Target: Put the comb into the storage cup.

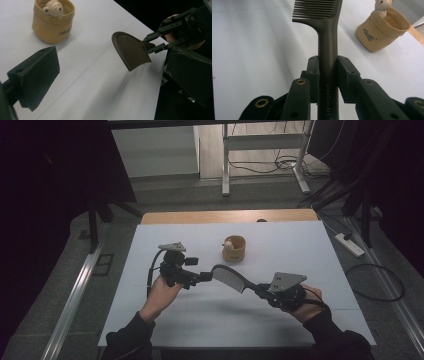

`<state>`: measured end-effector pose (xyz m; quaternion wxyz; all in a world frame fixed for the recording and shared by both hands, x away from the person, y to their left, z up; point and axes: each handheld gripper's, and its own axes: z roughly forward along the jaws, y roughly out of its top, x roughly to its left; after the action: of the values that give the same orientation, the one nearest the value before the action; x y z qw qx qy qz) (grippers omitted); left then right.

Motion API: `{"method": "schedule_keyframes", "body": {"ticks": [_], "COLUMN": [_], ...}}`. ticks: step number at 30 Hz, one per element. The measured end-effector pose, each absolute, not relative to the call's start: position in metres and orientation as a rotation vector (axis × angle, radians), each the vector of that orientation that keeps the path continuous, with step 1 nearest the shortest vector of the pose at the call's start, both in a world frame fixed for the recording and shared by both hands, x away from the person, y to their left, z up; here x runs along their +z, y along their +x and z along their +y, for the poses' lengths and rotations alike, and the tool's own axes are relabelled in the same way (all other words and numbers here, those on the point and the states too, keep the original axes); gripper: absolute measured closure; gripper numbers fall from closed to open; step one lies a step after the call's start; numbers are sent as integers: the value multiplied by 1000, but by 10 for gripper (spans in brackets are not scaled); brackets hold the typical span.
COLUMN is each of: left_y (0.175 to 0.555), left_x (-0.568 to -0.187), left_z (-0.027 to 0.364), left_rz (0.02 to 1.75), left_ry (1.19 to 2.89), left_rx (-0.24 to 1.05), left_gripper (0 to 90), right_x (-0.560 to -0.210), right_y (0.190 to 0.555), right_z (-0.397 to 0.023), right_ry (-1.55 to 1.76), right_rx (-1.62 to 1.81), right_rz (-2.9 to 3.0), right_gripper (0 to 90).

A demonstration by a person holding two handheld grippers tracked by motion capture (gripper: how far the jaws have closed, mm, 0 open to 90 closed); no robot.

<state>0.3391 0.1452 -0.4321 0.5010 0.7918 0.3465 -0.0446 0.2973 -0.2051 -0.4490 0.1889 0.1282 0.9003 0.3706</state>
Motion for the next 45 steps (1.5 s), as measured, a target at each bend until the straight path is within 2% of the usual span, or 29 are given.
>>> {"method": "schedule_keyframes", "body": {"ticks": [28, 31, 34, 40, 45], "left_y": [355, 354, 352, 351, 352], "left_x": [-428, -426, -424, -423, -423], "left_z": [119, 118, 117, 116, 119], "left_rz": [817, 800, 770, 776, 800], "left_ry": [1888, 1892, 1896, 1893, 1867], "left_rx": [-240, -263, -301, -367, -400], "left_gripper": [5, 88, 267, 527, 682], "right_x": [-448, -448, -448, -448, -448], "right_y": [289, 289, 288, 287, 287], "right_z": [-199, -198, -198, -197, -196], "right_ry": [237, 225, 216, 195, 185], "right_rx": [1132, 1138, 1138, 1136, 1132], "right_rz": [2435, 2428, 2424, 2410, 2403], "right_gripper": [726, 726, 726, 725, 725]}}
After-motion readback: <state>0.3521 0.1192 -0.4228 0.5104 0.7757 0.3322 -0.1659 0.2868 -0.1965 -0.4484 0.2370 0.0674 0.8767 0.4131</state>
